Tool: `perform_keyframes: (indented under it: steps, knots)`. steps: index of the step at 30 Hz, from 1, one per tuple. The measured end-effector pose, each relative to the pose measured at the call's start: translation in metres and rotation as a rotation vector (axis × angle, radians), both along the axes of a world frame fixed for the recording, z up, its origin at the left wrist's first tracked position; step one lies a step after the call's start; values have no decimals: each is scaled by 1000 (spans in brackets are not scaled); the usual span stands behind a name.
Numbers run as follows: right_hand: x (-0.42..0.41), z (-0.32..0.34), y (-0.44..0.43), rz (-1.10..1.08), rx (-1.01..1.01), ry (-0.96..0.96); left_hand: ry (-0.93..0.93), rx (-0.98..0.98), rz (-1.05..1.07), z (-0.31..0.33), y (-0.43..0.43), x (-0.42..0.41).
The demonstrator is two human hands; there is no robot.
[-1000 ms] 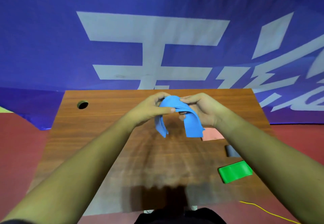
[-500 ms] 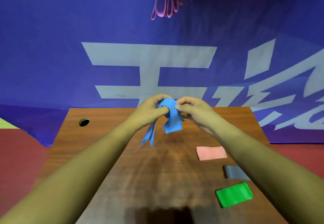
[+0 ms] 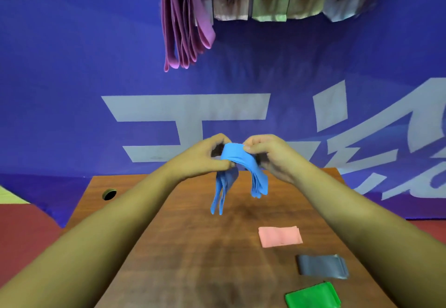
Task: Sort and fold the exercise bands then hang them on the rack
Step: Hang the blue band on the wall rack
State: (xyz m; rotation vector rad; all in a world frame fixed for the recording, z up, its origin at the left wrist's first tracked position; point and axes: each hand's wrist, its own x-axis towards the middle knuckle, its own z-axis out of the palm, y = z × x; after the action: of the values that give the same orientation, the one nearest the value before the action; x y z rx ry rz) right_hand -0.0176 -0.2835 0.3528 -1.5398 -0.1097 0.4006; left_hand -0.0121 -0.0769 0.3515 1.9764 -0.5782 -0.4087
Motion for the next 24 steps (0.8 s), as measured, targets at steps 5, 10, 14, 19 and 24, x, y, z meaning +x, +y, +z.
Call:
perform_keyframes:
  steps: [5,10,14,19,24]
  knots:
    - [5,23,-19,10,-78,-98,14,-119,31,20,-8,7]
    - [-1,56,-25,-1,-275,-377,-90,-127,55,48,-15,12]
    - [-7,86,-31,149,-552,-533,-137,-119,90,78,-19,19]
    - [5,119,-41,-17,-617,-818,-346,13,37,121,-26,27]
    - [23,151,-54,-104,-580,-901,-564,211,-36,168,-32,30]
